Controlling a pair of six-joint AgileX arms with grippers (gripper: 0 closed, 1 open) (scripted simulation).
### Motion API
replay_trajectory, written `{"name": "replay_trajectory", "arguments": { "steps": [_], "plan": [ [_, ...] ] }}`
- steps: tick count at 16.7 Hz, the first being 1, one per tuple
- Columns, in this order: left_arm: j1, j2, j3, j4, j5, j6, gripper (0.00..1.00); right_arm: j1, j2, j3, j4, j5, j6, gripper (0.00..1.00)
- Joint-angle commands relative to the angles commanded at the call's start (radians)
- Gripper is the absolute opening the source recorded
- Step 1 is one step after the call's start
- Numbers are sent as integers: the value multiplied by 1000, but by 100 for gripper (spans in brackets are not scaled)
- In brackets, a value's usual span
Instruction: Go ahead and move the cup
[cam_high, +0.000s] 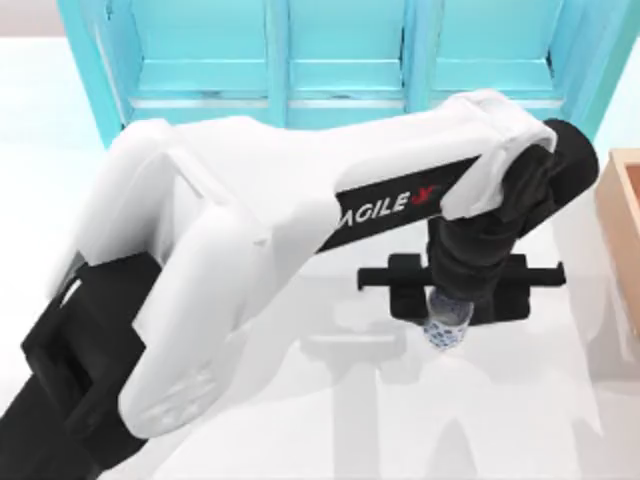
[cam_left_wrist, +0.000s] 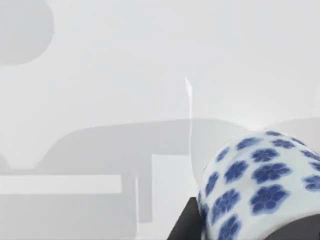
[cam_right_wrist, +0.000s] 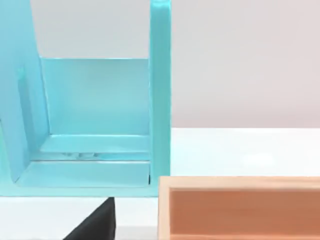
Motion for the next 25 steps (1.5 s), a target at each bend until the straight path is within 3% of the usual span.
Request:
{"name": "replay_trajectory", "arguments": {
  "steps": [7,10,21,25],
  "plan": [
    [-2,-2,-2,0,0,3,0,0,0,0,0,0,0,100],
    [56,-67,-69,10,5,61,0,0,0,0,0,0,0,100],
    [591,-687,-779,107,45,581,0,0,0,0,0,0,0,100],
    [699,-803,-897,126,55,687,0,0,0,0,0,0,0,100]
  ]
}}
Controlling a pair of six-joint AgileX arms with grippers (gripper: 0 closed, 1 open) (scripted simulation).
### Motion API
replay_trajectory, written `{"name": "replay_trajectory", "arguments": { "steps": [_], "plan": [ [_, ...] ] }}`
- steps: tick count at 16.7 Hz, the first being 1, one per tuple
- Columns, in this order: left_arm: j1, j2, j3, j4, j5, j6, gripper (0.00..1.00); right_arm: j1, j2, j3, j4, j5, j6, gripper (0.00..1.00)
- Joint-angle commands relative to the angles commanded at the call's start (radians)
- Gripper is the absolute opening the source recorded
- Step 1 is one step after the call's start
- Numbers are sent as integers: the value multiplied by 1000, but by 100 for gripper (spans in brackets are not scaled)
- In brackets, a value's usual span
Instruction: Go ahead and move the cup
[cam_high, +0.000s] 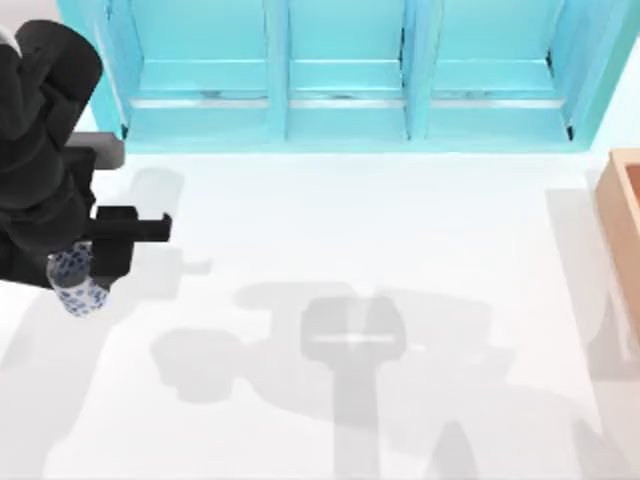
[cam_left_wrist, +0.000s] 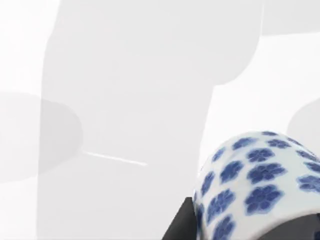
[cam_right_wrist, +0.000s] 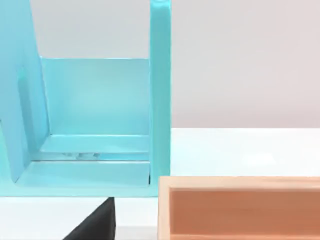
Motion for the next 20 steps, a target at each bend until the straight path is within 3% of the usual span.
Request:
{"name": "replay_trajectory", "arguments": {
  "steps": [6,13,18,20],
  "plan": [
    [-1,8,-12,15,-2,5,0,0,0,0,0,0,0,100],
    [8,93,-146,244,1,10,0,0,0,0,0,0,0,100],
    [9,102,-158,261,1,10,0,0,0,0,0,0,0,100],
    [9,102,-158,261,1,10,15,0,0,0,0,0,0,100]
  ]
}}
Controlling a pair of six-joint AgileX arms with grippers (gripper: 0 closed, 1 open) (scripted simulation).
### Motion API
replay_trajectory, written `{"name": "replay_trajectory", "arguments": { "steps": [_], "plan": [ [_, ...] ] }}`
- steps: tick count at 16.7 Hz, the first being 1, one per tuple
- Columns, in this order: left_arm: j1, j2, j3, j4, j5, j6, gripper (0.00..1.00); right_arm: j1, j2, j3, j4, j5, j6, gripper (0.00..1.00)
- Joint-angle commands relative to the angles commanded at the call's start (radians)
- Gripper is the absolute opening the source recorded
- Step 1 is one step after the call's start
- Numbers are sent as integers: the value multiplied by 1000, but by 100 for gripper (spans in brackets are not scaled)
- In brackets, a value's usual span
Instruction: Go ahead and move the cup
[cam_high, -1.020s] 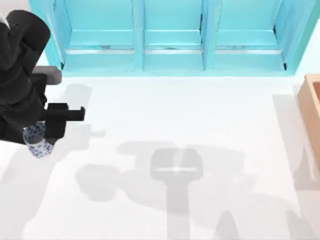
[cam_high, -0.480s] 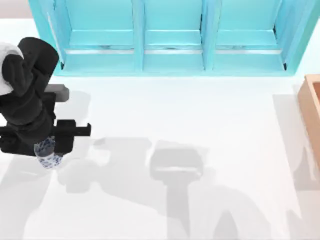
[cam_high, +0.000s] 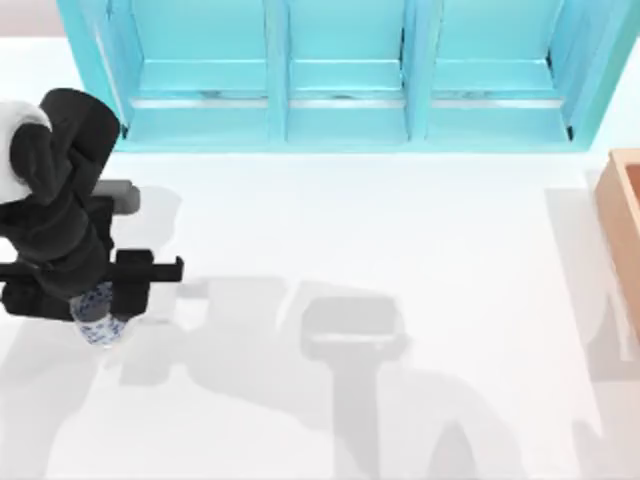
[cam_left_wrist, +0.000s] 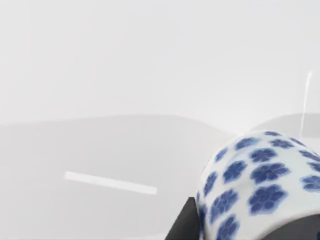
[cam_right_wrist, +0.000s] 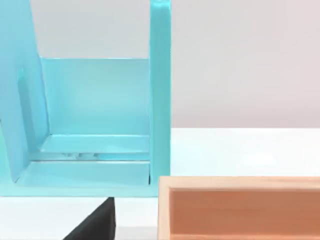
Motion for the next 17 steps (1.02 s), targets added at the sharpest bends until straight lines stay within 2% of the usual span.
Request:
{"name": "replay_trajectory", "arguments": {
  "steps": [11,17],
  "plan": [
    [0,0,0,0,0,0,98,0,0,0,0,0,0,100],
    [0,0,0,0,0,0,100,0,0,0,0,0,0,100]
  ]
}}
